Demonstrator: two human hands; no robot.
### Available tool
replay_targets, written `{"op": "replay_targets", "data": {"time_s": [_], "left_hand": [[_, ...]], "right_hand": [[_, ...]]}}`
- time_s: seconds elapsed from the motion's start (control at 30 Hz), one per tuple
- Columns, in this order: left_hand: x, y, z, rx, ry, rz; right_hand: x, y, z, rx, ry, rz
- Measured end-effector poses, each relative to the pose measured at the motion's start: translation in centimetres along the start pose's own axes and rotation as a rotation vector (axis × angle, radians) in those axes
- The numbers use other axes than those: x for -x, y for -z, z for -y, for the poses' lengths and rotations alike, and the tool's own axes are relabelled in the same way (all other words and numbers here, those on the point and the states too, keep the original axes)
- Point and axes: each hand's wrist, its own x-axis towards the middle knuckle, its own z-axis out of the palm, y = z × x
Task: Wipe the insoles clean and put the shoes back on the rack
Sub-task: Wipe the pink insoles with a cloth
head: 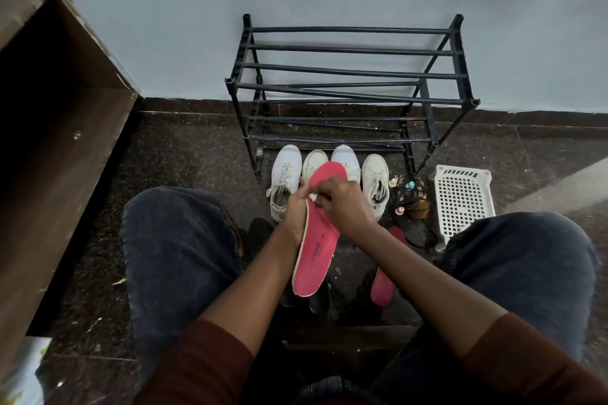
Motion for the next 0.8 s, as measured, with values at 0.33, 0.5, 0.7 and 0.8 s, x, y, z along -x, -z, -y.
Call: {"op": "replay_targets", "data": {"time_s": [0.33, 0.5, 0.7, 0.8], "left_hand": [[-0.6, 0.3, 0.0, -0.145, -0.005, -0.022], [0.0, -0.3, 0.3, -0.098, 0.009, 0.076], [-0.8, -0.1, 0.0, -0.105, -0.085, 0.047], [-1.0, 0.1, -0.4, -0.103, -0.079, 0.004]], "right_hand": [[1.7, 0.0, -0.2, 0.004, 0.047, 0.033], [-0.9, 0.2, -1.4, 0.085, -0.083, -0.049], [-3.1, 0.8, -1.7, 0.083, -0.197, -0.123], [-2.8, 0.7, -1.4, 0.041, -0.249, -0.085]]}}
